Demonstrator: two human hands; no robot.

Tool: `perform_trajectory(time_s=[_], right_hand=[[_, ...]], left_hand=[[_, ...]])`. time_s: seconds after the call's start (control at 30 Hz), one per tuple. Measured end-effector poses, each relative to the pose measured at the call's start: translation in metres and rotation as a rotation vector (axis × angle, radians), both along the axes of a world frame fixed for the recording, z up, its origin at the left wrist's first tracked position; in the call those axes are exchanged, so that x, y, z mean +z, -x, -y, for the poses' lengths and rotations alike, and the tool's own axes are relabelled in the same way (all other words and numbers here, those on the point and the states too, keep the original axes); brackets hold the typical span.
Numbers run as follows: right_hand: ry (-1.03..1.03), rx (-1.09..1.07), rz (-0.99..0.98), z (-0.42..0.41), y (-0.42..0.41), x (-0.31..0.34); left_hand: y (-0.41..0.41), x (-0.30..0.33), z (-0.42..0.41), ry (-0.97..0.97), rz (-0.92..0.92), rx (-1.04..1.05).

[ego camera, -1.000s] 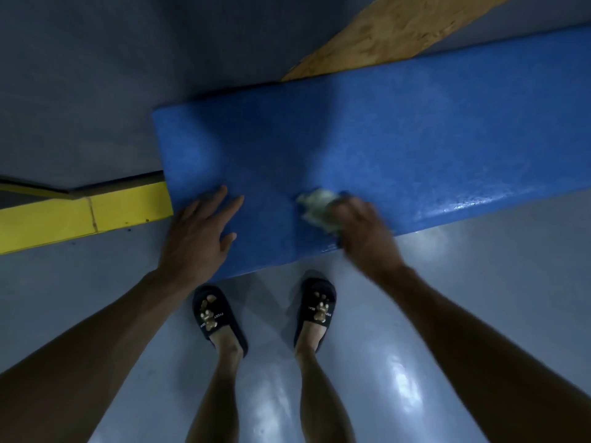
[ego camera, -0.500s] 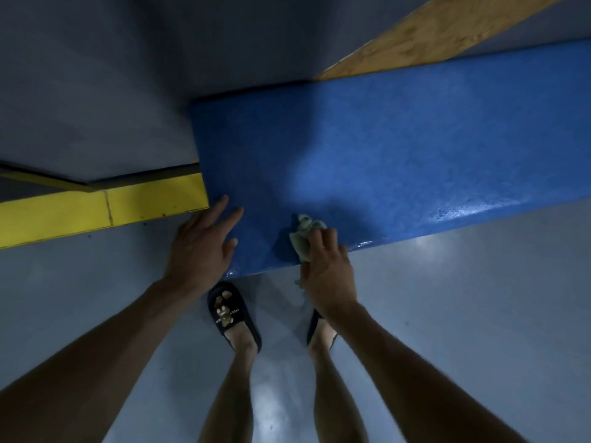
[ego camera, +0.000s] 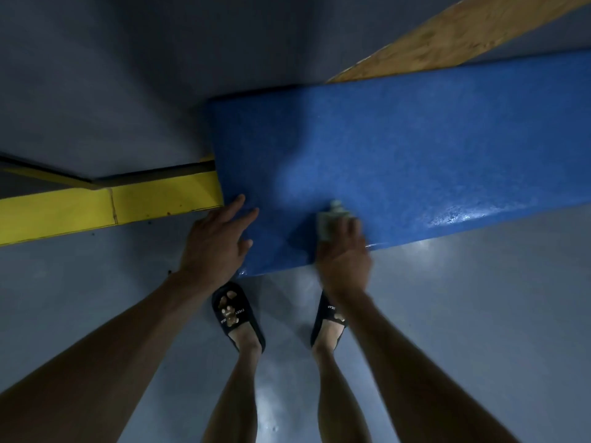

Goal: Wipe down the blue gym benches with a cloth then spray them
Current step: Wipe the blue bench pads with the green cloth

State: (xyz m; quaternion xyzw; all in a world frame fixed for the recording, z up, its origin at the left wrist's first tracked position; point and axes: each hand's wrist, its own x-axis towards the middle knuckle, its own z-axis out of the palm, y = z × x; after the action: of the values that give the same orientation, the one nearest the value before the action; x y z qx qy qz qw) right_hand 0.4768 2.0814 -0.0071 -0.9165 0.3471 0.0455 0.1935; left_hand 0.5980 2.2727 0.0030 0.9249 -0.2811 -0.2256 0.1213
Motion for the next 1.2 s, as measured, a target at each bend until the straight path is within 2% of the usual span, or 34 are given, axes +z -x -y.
perform_trajectory(time_s=[0.1,0.23,0.3,0.43,0.5,0.57,0.63,0.73,0.83,0.9,0.93,0.97,1.07,1.13,1.2], right_hand=[[-0.069,0.444,-0.004,-0.057,-0.005,0.005],[0.021,0.689,-0.005,-0.016,-0.010,0.010],[0.143,0.596,-0.052,0.036,-0.009,0.008],[0.155,0.056,-0.093,0.118,-0.003,0.009],[0.178,-0.160,-0.096,0.106,-0.010,0.002],[0.181,-0.218,-0.039,0.061,-0.020,-0.004],[0.120,-0.113,0.044,0.004,-0.026,-0.008],[0.018,0.186,0.017,-0.049,-0.029,-0.002],[0.019,0.530,-0.007,-0.013,-0.036,0.009],[0.096,0.631,-0.051,0.038,-0.040,0.010],[0.136,0.556,-0.062,0.063,-0.041,0.010],[0.162,0.394,-0.049,0.084,-0.042,0.010],[0.178,-0.192,-0.024,0.098,-0.057,0.007],[0.196,-0.261,-0.034,0.065,-0.070,0.001],[0.161,-0.109,0.041,0.020,-0.076,-0.002]], left_hand=[[-0.001,0.003,0.000,-0.045,-0.033,-0.028],[-0.002,0.005,-0.002,-0.051,-0.020,-0.037],[-0.002,0.004,-0.005,-0.032,-0.013,-0.044],[-0.003,0.005,-0.005,-0.023,-0.009,-0.055],[-0.003,0.006,-0.004,-0.017,-0.012,-0.054],[-0.004,0.006,-0.005,-0.013,-0.028,-0.049],[-0.006,0.006,-0.005,-0.007,-0.044,-0.054],[-0.010,0.007,-0.006,-0.018,-0.036,-0.080],[-0.012,0.009,-0.004,-0.025,-0.032,-0.073],[-0.013,0.009,-0.005,0.001,-0.034,-0.065],[-0.013,0.007,-0.006,0.025,-0.030,-0.058],[-0.014,0.007,-0.006,0.041,-0.026,-0.055],[-0.018,0.010,-0.004,0.026,-0.029,-0.078],[-0.021,0.011,-0.003,0.012,-0.032,-0.094],[-0.023,0.011,-0.003,-0.003,-0.032,-0.097]])
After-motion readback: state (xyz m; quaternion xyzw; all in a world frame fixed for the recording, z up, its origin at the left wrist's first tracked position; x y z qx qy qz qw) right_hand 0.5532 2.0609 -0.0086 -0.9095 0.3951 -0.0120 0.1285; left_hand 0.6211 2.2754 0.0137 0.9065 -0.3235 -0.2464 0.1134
